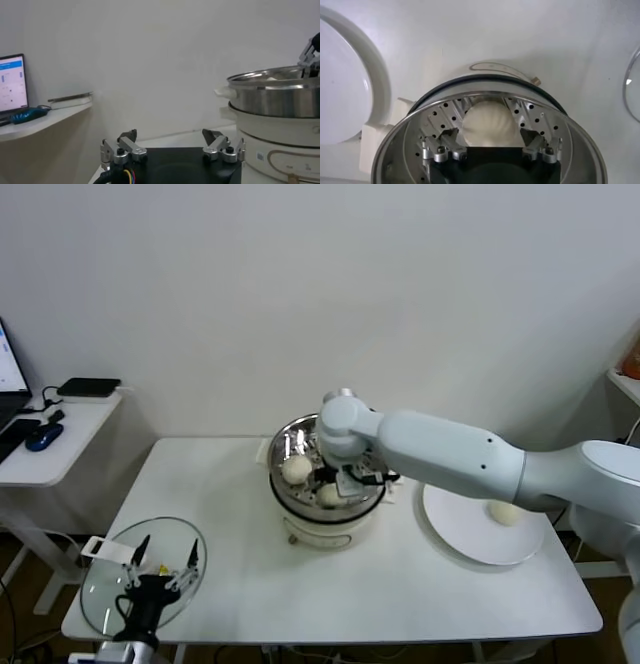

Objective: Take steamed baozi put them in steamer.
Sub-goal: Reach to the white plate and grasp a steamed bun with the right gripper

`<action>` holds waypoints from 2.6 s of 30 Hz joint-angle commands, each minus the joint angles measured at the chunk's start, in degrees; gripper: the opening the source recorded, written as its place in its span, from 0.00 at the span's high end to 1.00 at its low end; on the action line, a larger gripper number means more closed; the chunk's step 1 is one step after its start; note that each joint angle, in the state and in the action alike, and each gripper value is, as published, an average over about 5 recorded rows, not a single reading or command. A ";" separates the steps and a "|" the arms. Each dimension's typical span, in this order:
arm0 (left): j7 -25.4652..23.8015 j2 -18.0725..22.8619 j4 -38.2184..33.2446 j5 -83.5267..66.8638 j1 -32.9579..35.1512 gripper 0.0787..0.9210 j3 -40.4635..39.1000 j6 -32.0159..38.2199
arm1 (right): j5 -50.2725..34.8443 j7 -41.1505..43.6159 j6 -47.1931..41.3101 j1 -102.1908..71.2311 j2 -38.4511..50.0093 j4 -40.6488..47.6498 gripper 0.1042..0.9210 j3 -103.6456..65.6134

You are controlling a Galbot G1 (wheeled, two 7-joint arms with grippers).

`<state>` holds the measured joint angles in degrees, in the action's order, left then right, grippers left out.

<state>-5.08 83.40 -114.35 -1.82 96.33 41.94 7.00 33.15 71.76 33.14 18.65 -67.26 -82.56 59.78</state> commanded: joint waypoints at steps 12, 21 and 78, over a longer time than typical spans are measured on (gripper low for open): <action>0.15 -0.23 -1.08 0.14 -0.09 0.12 -0.31 0.08 | -34.12 -0.45 -17.12 21.92 11.64 3.16 0.12 10.43; 1.23 -0.16 -1.99 0.30 -1.12 0.12 -1.17 0.57 | -58.10 -4.68 -37.51 27.91 22.67 11.76 0.12 22.57; 0.60 -0.21 -2.52 1.25 1.74 0.12 -0.79 0.20 | -18.71 -5.81 -30.47 -19.86 16.30 52.71 0.12 -25.82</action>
<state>-4.49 83.17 -116.99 -0.64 98.01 41.13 7.21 11.43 66.04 1.65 0.50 -47.71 -34.25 37.29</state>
